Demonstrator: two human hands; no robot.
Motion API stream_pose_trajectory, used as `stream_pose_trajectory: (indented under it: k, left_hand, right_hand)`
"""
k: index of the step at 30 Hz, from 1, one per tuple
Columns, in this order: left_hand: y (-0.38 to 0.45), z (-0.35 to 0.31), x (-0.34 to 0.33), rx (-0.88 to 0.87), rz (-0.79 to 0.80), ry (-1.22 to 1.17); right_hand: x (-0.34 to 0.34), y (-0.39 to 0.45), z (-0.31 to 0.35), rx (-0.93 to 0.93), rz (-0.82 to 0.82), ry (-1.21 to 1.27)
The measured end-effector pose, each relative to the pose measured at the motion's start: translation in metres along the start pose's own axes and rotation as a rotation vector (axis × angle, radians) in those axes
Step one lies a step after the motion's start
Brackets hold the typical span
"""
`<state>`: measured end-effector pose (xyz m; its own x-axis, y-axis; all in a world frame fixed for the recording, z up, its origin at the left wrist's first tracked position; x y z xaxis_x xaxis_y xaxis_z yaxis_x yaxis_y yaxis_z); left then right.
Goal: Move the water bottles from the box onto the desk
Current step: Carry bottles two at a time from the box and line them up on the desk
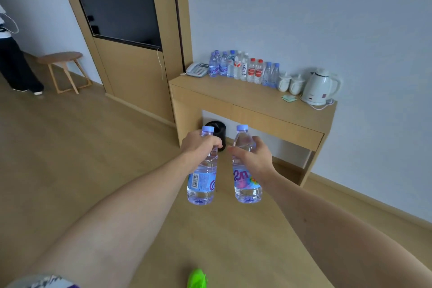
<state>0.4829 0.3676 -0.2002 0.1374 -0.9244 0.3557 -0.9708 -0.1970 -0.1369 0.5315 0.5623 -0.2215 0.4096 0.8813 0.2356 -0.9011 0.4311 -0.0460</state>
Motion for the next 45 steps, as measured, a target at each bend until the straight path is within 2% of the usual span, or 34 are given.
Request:
stream_pose_trajectory:
  k: [12,24,35,40,45]
  left_hand:
    - [0.271,-0.065,0.005,-0.014,0.064,0.012]
    - [0.495,-0.073,-0.045,0.032,0.098,-0.002]
    - [0.695,-0.125,-0.109,0.058,0.099,0.02]
    - [0.766,-0.131,-0.149,0.064,0.177,0.046]
    - [0.842,-0.141,-0.198,0.007,0.284,0.056]
  right_hand:
    - [-0.132,0.224,0.061,-0.035,-0.068,0.045]
    - [-0.244,0.449,0.056,-0.048,-0.004,0.126]
    - [-0.299,0.648,0.074,-0.106,-0.004,0.101]
    - [-0.312,0.711,0.066,-0.128,-0.051,0.038]
    - [-0.32,0.773,0.051,-0.18,-0.167,0.031]
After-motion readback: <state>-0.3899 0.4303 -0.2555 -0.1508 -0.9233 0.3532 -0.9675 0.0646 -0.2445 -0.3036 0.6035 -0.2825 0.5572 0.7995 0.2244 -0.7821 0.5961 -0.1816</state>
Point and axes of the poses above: each hand's wrist, its own y-axis towards the middle knuckle, its own x-axis out of the back of the hand, z = x × y, the point moved 7 cm from there along y, towards the middle knuckle, and after that the axes turned 9 degrees about -z, right-handed, at the moved point
